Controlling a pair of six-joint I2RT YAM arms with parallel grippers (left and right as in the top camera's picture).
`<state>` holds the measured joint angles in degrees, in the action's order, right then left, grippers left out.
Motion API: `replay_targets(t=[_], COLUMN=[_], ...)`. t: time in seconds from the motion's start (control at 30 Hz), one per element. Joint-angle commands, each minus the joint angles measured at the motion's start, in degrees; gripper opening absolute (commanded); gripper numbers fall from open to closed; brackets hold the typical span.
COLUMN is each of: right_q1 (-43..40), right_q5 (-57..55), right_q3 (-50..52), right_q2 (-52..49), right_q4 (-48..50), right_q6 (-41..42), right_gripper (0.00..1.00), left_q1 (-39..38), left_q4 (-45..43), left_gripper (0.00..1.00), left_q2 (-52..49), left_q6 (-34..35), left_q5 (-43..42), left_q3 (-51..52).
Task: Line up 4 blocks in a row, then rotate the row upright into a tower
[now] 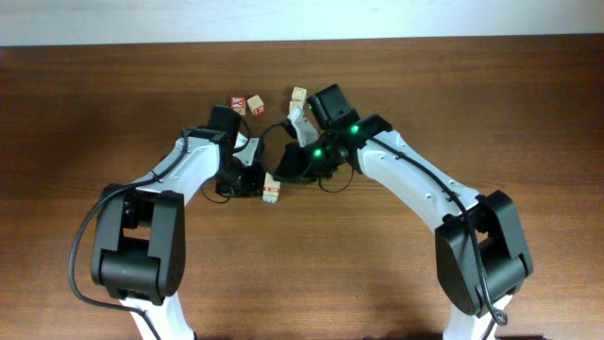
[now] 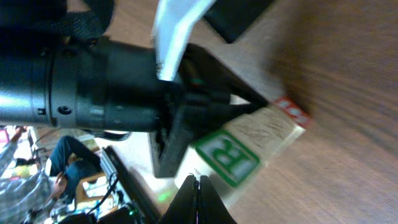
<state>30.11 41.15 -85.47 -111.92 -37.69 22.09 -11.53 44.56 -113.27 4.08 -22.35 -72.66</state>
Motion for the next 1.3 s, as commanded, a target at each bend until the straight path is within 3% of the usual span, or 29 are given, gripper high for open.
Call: replay_targets(t=[0.0, 0.43, 0.67, 0.7, 0.8, 0.87, 0.9, 0.97, 1.0, 1.03, 1.07, 1.27], right_q1=[1.07, 1.01, 0.61, -0.26, -4.76, -5.95, -6.14, -6.14, -6.14, -6.14, -6.14, -6.14], right_q5=[-1.53, -2.29, -2.34, -3.89, -20.13, -31.34, -36.63, -46.80, -49.40, -49.81, -49.77, -48.52], right_q3=[0.81, -2.03, -13.66, -16.09, -23.30, -23.32, -23.32, -23.32, -23.32, -23.32, -23.34, -23.30], right_q2=[-1.55, -1.53, -0.09, 1.95, 13.07, 19.80, 22.77, 28.76, 31.17, 33.09, 35.08, 40.30], right_q4=[-0.44, -0.48, -8.04, -10.69, -24.52, -30.29, -33.38, -41.31, -44.70, -46.56, -47.71, -48.78], right_q6=[-0.39, -0.22, -2.12, -3.87, -8.48, -8.59, -8.59, -8.52, -8.28, -8.26, -8.13, -8.22], right_gripper=[0.04, 0.04, 0.07, 0.12, 0.24, 0.31, 0.39, 0.59, 0.74, 0.90, 0.98, 0.98], left_q1=[-1.62, 4.63, 8.02, 8.98, 10.62, 10.62, 10.62, 10.62, 10.62, 10.62, 10.58, 10.58], left_q4=[-0.13, 0.72, 6.58, 9.66, 19.65, 20.22, 21.14, 24.17, 24.61, 24.70, 24.76, 24.76], left_gripper=[0.00, 0.00, 0.00, 0.00, 0.00, 0.00, 0.07, 0.82, 0.99, 0.99, 0.99, 0.99], left_q2=[-0.15, -0.13, 0.20, 0.94, 9.97, 17.84, 21.29, 26.51, 27.74, 27.87, 27.85, 27.85], left_q6=[-0.68, 0.59, 0.07, -1.18, -1.38, -1.33, -1.36, -1.33, -1.36, -1.36, -1.36, -1.36], left_q5=[-8.50, -8.07, -7.87, -7.06, 7.45, 12.28, 13.40, 13.40, 13.40, 13.40, 13.40, 13.40], left_q3=[-0.98, -7.08, -19.45, -22.71, -34.80, -35.15, -35.15, -35.15, -35.15, -35.15, -35.12, -35.12])
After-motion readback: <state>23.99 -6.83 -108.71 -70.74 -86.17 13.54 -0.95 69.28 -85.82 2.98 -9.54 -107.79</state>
